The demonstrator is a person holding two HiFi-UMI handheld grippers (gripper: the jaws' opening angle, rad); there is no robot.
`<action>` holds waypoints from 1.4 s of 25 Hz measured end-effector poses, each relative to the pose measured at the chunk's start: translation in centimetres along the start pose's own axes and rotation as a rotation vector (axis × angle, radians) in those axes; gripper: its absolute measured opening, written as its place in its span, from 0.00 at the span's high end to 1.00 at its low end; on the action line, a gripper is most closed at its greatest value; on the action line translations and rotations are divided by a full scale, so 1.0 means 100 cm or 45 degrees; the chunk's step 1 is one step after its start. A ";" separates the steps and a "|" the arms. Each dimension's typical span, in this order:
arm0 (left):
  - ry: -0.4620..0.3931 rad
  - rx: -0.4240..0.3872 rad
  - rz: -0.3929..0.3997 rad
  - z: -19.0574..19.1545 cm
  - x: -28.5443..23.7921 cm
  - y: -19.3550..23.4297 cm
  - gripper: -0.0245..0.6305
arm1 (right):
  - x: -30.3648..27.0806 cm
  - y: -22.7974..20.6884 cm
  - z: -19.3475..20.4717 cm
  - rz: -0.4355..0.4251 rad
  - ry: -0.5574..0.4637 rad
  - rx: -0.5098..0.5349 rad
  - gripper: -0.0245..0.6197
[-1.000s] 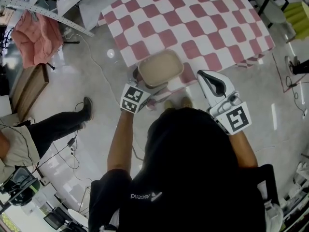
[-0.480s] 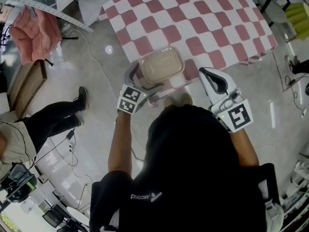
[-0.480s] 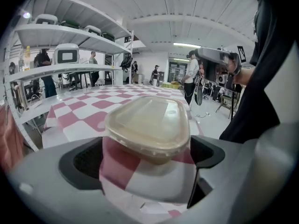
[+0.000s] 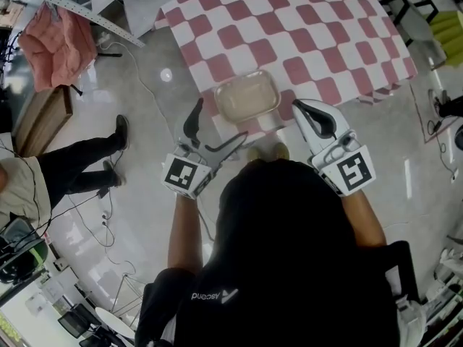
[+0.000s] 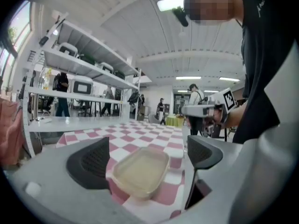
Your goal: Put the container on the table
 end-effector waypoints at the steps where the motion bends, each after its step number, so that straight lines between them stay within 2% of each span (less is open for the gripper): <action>1: -0.059 -0.009 -0.005 -0.015 0.005 -0.005 0.16 | -0.001 0.002 -0.003 -0.005 -0.012 -0.009 0.96; 4: -0.203 -0.027 -0.021 -0.054 0.016 -0.018 0.33 | -0.002 0.006 -0.012 -0.019 -0.037 -0.008 0.96; 7: -0.292 -0.035 -0.064 -0.078 0.022 -0.022 0.59 | -0.001 0.009 -0.022 -0.032 -0.066 -0.002 0.96; 11: -0.325 -0.025 -0.135 -0.088 0.020 -0.024 0.84 | 0.003 0.013 -0.033 -0.048 -0.110 -0.009 0.96; 13: -0.321 -0.009 -0.155 -0.087 0.017 -0.024 0.92 | 0.006 0.014 -0.036 -0.053 -0.125 -0.010 0.96; 20: -0.363 -0.005 -0.114 -0.098 0.009 -0.037 0.95 | 0.009 0.018 -0.034 -0.056 -0.147 -0.039 0.96; 26: -0.319 0.000 -0.115 -0.094 0.007 -0.039 0.95 | 0.008 0.018 -0.033 -0.046 -0.146 -0.034 0.96; 32: -0.395 0.001 -0.118 -0.100 0.011 -0.037 0.95 | 0.007 0.020 -0.032 -0.059 -0.135 -0.020 0.96; 35: -0.348 0.013 -0.119 -0.095 0.011 -0.037 0.95 | 0.006 0.020 -0.032 -0.059 -0.128 -0.017 0.96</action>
Point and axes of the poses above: the fingertips, and each gripper's own axes: x backward along the fingers, y to its left, z out of its underside, the point moved 3 cm from there along x, backward along the fingers, and after that the axes turned 13 degrees about y, right-handed, at the moved point
